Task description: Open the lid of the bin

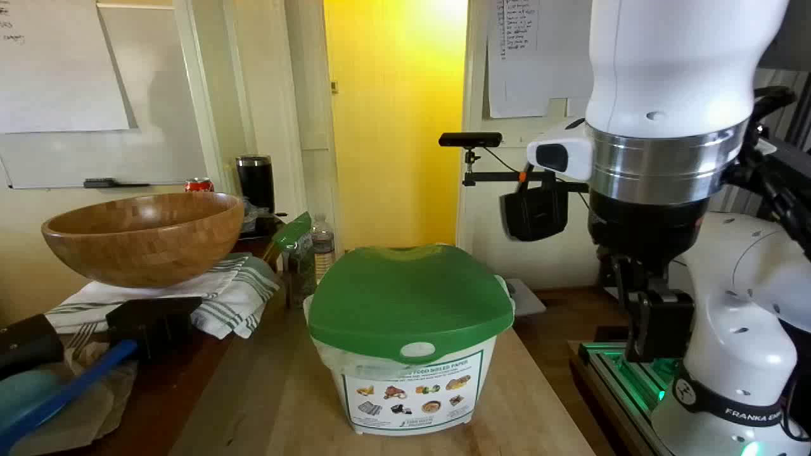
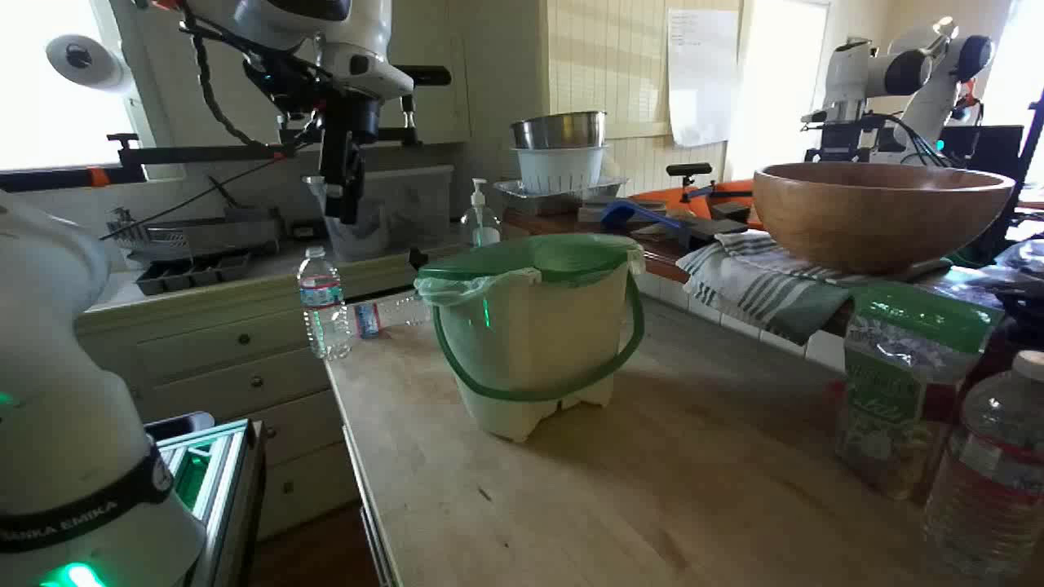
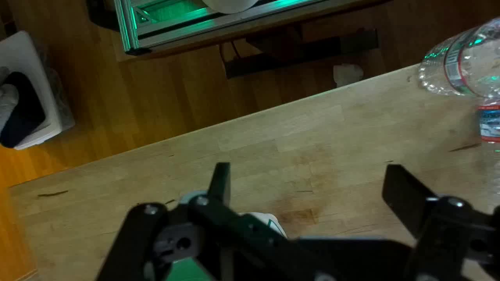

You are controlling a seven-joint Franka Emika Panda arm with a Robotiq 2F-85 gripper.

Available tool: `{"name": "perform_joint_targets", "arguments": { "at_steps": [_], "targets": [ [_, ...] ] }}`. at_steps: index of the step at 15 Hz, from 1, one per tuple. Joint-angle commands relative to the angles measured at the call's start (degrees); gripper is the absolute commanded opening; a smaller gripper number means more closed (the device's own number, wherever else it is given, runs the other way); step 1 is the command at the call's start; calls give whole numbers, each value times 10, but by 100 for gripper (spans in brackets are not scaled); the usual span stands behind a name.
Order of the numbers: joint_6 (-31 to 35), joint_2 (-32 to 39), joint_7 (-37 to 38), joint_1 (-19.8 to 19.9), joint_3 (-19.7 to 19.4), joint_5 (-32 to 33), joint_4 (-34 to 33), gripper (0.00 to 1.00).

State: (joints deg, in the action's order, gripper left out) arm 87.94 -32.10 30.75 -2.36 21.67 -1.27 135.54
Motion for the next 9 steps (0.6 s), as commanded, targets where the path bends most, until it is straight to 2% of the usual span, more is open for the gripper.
{"name": "perform_joint_targets", "arguments": {
  "at_steps": [1, 9],
  "targets": [
    [-1, 3, 6, -15, -12, 5, -1, 100],
    [2, 8, 12, -11, -11, 15, -5, 100]
  ]
}}
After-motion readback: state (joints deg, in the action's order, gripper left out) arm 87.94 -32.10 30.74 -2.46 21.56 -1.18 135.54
